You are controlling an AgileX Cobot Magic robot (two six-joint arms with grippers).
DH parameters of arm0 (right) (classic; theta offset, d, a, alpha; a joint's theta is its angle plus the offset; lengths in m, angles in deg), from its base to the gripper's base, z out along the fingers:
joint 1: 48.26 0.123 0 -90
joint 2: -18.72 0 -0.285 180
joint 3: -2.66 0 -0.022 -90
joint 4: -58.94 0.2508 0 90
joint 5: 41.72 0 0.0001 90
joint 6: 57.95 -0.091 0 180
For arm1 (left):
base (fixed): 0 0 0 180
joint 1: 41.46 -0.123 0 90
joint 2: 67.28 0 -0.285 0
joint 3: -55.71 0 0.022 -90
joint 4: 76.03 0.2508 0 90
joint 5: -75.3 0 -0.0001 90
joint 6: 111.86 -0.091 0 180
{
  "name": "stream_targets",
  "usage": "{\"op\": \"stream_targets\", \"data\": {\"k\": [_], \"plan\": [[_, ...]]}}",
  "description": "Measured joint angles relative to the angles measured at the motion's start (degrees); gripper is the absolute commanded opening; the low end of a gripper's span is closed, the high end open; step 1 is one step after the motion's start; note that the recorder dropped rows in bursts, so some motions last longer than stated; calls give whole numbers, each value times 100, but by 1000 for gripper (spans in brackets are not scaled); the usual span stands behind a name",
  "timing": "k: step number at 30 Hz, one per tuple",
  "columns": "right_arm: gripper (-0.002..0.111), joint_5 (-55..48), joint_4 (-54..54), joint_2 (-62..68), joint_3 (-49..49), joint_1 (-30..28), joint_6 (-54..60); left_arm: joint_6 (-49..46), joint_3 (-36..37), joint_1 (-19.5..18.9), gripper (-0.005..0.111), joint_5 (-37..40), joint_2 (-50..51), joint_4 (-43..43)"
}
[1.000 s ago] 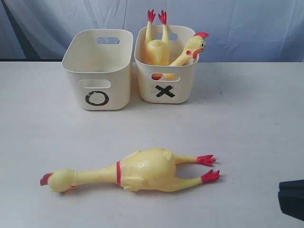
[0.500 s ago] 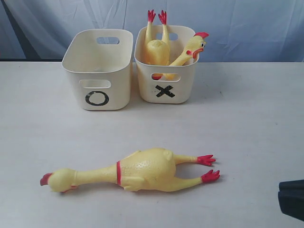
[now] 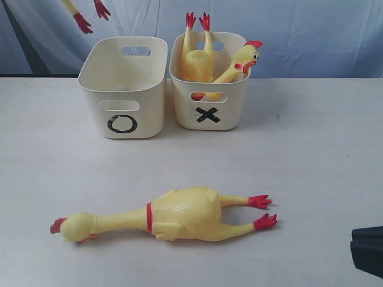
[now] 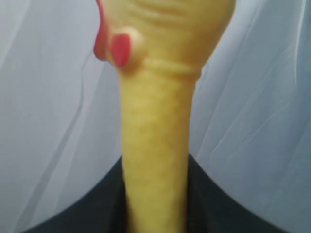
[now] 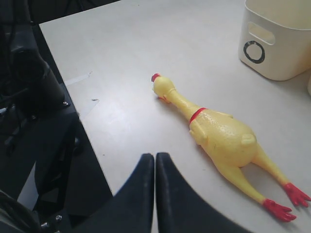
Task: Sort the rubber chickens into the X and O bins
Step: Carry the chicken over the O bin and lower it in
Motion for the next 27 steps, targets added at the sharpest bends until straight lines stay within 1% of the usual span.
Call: {"op": "stream_targets", "data": {"k": [3,10,18,21,27], "plan": [[1,0,0,0,0,0,0,352,0,-72,0,-302,319,265],[1,0,0,0,0,0,0,555,-12,-106,0,-1038,900,644],[1,0,0,0,0,0,0,1086,-33,-106,0,-1769,1301,1108],[1,0,0,0,0,0,0,1190,-33,-106,0,-1914,1424,1225],[1,-4,0,0,0,0,0,1108,-33,220,0,-1874,1730,1203]]}}
